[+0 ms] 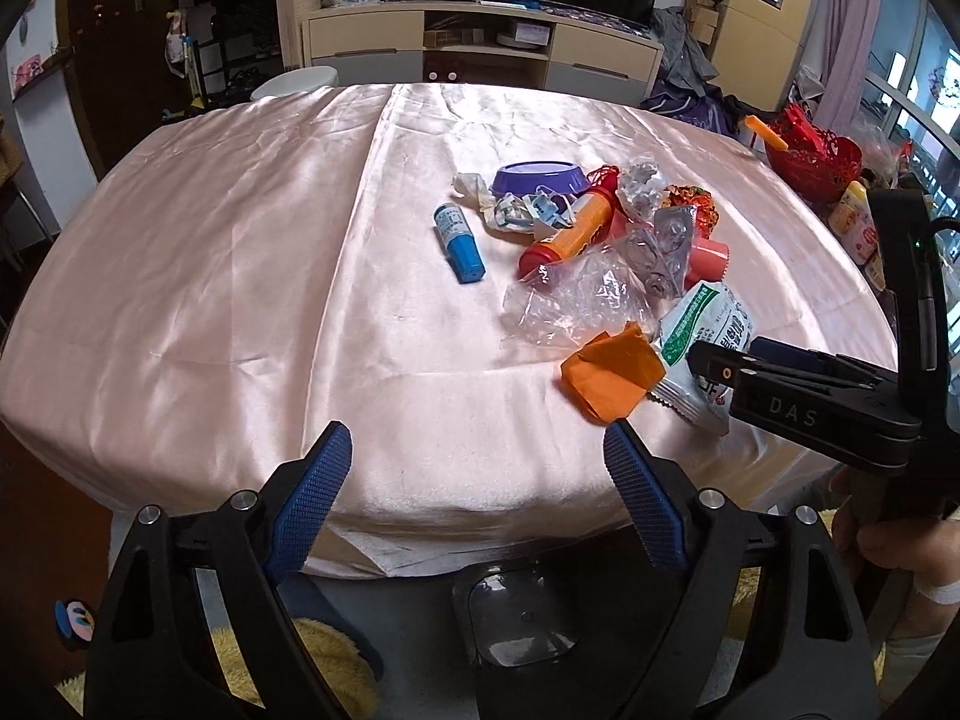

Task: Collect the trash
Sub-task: 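Grasp the orange cloth with the left tool while the right tool grasps the white-green packet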

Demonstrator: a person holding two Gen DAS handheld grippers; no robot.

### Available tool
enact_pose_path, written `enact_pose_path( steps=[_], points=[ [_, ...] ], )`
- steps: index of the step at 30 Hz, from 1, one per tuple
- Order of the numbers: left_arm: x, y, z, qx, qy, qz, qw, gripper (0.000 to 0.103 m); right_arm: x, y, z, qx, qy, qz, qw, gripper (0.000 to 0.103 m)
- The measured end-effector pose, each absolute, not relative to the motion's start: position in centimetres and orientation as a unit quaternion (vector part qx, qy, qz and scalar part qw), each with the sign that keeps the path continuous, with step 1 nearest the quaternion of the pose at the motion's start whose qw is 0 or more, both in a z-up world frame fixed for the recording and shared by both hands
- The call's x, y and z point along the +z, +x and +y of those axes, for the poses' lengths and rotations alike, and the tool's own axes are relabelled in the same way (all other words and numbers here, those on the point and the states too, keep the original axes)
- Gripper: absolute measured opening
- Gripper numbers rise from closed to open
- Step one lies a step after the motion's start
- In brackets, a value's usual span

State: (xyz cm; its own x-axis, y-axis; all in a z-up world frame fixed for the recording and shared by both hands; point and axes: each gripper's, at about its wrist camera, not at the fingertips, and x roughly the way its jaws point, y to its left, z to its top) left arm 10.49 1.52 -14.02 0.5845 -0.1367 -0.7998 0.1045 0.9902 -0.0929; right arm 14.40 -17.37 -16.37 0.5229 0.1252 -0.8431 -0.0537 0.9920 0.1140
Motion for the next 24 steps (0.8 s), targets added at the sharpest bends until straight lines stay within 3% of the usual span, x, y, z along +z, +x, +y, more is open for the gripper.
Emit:
enact_pose_path(
  steps=[5,8,12,21,24],
  points=[
    [-15.0,11.6,-0.2,-0.116,-0.035,0.461,0.879,0.080,-16.4,15.4,-17.5,0.056,0.029,0.479,0.875,0.049],
    [-15.6,12.4,-1.2,-0.128,-0.031,0.466,0.875,0.074,-16.5,15.7,-17.3,0.068,0.018,0.476,0.877,0.040],
    [-16.3,13.4,-1.6,-0.136,-0.040,0.472,0.870,0.059,-16.5,16.0,-17.4,0.083,0.015,0.472,0.878,0.034],
    [-16.9,14.8,-3.1,-0.154,-0.042,0.473,0.866,0.058,-16.3,15.6,-19.0,0.096,0.036,0.475,0.874,0.021],
    [-16.9,14.9,-3.7,-0.155,-0.029,0.471,0.868,0.053,-16.1,15.1,-19.6,0.091,0.036,0.474,0.875,0.016]
  ],
)
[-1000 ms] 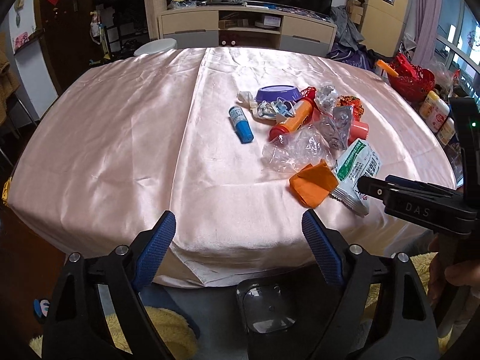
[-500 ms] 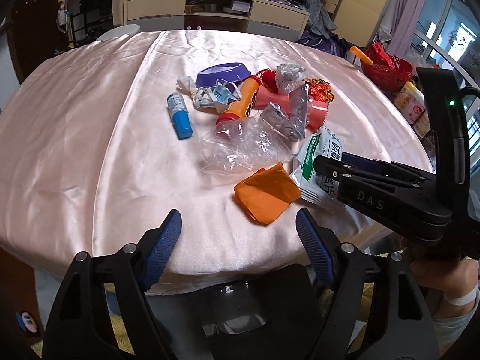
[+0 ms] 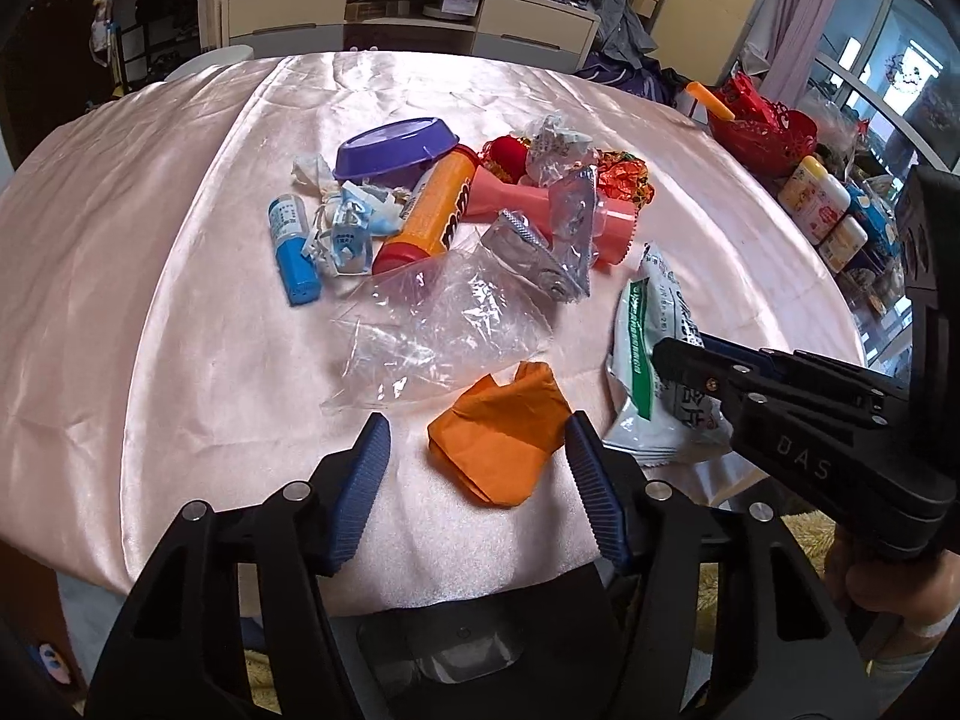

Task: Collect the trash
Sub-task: 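Grasp the orange cloth with the left tool while the right tool grasps the white-green packet, then carry both items down to the grey bin and open both tools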

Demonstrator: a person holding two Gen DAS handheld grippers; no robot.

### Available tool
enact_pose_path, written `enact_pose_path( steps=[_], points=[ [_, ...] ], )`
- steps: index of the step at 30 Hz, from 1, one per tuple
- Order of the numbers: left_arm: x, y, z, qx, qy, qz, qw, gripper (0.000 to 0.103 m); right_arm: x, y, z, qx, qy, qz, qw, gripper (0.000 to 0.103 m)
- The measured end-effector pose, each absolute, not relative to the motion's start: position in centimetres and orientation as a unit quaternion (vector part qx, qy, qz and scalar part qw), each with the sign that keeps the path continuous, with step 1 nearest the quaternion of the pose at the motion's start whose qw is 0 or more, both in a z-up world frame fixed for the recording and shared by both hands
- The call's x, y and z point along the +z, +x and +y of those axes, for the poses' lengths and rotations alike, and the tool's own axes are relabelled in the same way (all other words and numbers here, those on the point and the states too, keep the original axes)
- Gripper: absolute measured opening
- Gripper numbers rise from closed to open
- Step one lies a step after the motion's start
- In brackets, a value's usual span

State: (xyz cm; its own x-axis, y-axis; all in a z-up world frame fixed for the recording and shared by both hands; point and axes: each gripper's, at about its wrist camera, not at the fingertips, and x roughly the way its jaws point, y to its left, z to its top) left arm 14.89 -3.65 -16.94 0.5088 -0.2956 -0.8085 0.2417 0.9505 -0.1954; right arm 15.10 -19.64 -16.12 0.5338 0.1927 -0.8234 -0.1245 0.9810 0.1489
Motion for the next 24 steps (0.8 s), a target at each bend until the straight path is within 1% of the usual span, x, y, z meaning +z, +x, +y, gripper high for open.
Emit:
enact_pose_path(
  steps=[1,2,3,4,7,9,13,24],
  points=[
    [-17.0,14.9,-3.8,-0.155,-0.025,0.470,0.869,0.046,-16.1,15.0,-19.9,0.087,0.035,0.474,0.875,0.016],
    [-17.0,14.9,-3.9,-0.155,-0.022,0.470,0.869,0.041,-16.1,14.9,-20.2,0.086,0.036,0.474,0.876,0.016],
    [-17.0,14.9,-3.9,-0.152,-0.022,0.470,0.869,0.031,-16.1,14.7,-20.4,0.084,0.036,0.474,0.876,0.016],
    [-17.0,14.8,-3.8,-0.152,-0.025,0.471,0.869,0.025,-16.1,14.5,-20.5,0.083,0.036,0.473,0.876,0.015],
    [-17.0,14.5,-3.6,-0.159,-0.032,0.473,0.866,0.016,-16.1,13.8,-20.8,0.085,0.038,0.468,0.879,0.014],
    [-17.0,14.0,-3.4,-0.161,-0.039,0.473,0.865,0.008,-16.2,13.3,-20.9,0.090,0.042,0.466,0.879,0.014],
    [-16.5,12.5,-3.2,-0.156,-0.031,0.470,0.868,0.006,-16.0,11.7,-21.0,0.102,0.047,0.467,0.877,0.014],
    [-13.8,6.1,-2.8,-0.147,-0.005,0.446,0.883,0.005,-13.7,5.1,-19.6,0.135,0.021,0.450,0.882,0.013]
  ],
)
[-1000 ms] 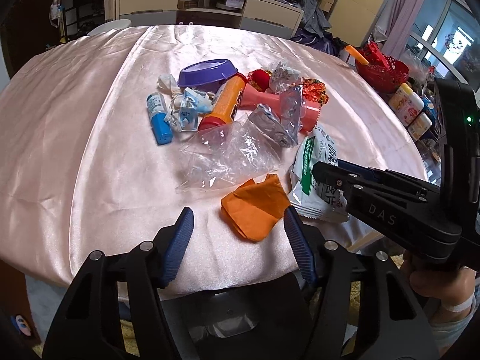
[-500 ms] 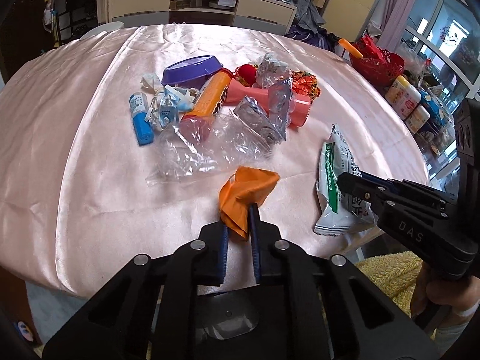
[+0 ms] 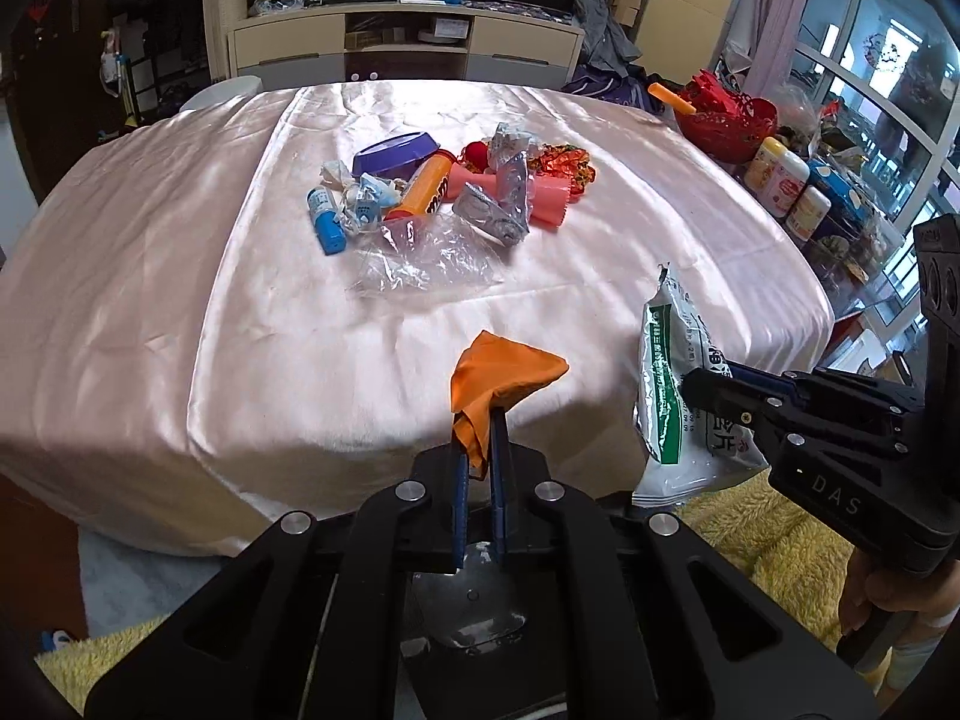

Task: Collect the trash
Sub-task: 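Carry both items down to the grey bin and open both tools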

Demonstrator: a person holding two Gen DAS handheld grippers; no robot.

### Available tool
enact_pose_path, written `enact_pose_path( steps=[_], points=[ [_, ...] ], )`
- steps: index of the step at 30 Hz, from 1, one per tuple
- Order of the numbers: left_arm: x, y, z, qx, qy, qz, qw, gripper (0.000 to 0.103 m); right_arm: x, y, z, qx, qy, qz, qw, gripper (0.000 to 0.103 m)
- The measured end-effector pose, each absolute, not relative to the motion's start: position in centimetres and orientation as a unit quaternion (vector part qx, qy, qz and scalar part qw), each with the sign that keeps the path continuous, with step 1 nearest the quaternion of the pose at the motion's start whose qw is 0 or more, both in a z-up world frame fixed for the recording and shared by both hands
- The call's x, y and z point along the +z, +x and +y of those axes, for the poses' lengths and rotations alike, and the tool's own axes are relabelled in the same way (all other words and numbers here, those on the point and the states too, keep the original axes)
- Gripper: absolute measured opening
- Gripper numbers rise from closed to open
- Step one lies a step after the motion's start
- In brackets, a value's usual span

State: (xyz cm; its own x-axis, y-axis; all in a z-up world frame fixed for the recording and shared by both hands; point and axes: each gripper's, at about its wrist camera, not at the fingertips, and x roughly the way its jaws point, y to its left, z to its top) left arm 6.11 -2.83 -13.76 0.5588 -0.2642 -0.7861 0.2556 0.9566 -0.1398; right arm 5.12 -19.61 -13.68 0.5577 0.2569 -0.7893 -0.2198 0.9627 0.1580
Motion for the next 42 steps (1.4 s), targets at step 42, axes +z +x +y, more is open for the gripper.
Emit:
enact_pose_path(
  steps=[42],
  points=[
    [-25.7,-1.3,-2.4,-0.154,-0.024,0.555,0.817,0.017,-24.4,0.1,-18.8,0.159,0.062,0.553,0.816,0.050]
  ],
)
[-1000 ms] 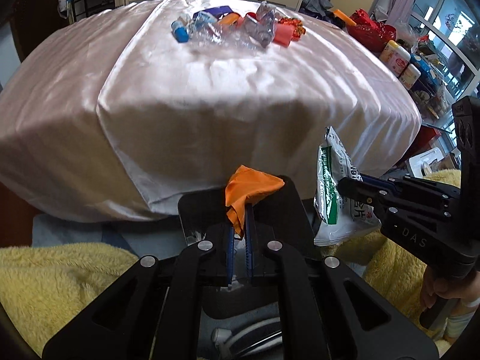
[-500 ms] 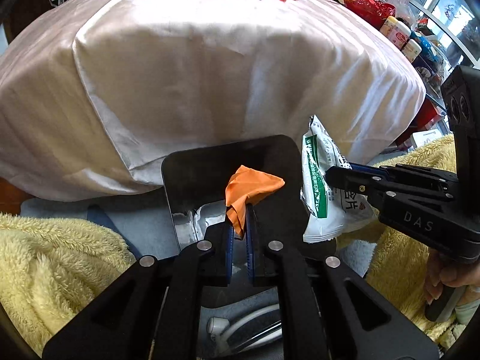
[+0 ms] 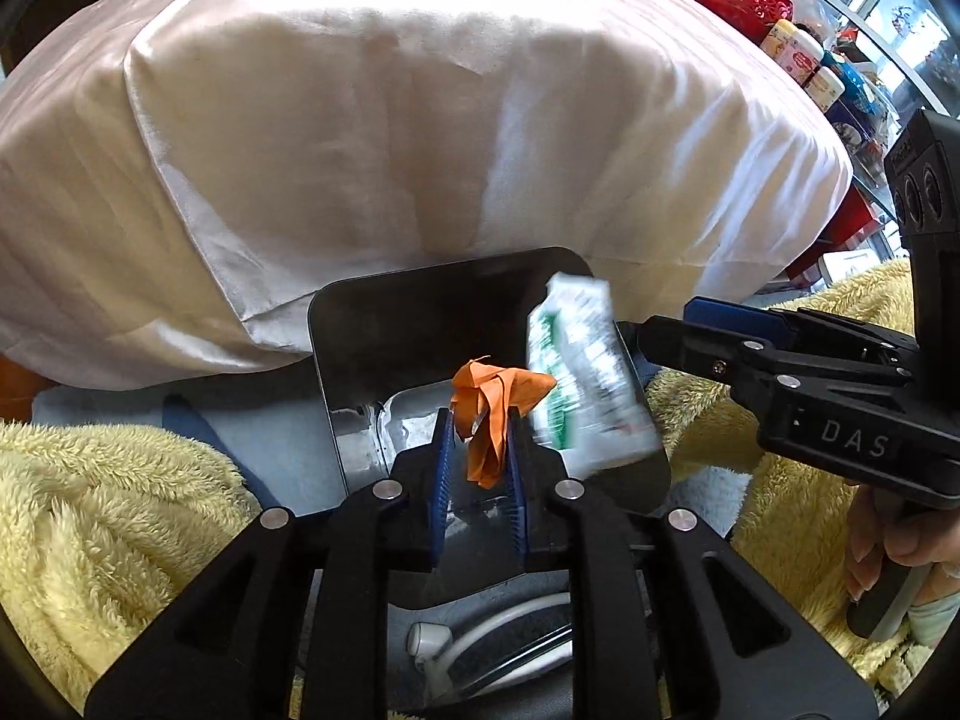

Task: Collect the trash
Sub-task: 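Carry both items down to the grey bin and open both tools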

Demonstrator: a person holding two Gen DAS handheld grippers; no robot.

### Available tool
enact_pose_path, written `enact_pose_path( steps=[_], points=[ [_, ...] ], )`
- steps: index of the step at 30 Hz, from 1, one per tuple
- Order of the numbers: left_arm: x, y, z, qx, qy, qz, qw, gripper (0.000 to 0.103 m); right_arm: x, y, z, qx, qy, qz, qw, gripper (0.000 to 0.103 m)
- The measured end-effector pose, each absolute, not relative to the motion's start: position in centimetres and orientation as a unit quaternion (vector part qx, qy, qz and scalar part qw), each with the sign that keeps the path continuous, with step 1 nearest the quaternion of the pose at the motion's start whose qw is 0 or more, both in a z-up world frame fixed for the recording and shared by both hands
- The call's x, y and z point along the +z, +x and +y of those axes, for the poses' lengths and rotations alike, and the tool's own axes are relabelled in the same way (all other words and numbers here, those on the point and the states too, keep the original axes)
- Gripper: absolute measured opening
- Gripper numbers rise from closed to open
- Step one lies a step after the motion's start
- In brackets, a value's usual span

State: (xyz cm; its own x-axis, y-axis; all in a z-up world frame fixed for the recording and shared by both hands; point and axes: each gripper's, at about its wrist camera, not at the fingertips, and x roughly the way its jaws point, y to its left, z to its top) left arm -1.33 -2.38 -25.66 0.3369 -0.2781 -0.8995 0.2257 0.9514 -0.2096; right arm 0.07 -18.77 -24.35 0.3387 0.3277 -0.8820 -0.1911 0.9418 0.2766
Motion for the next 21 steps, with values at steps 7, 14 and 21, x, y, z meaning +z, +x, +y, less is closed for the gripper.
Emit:
enact_pose_path(
  steps=[7,14,21],
  points=[
    [-25.6,-1.3,-2.3,-0.148,-0.016,0.553,0.820,0.058,-24.1,0.4,-19.5,0.152,0.083,0.551,0.817,0.062],
    [-24.3,-1.0,-1.9,-0.145,-0.022,0.542,0.827,0.080,-22.3,1.1,-21.3,0.140,0.118,0.531,0.828,0.063],
    [-19.2,0.7,-0.5,-0.133,-0.019,0.486,0.864,0.092,-17.2,3.2,-22.1,0.135,0.104,0.474,0.864,0.071]
  ],
)
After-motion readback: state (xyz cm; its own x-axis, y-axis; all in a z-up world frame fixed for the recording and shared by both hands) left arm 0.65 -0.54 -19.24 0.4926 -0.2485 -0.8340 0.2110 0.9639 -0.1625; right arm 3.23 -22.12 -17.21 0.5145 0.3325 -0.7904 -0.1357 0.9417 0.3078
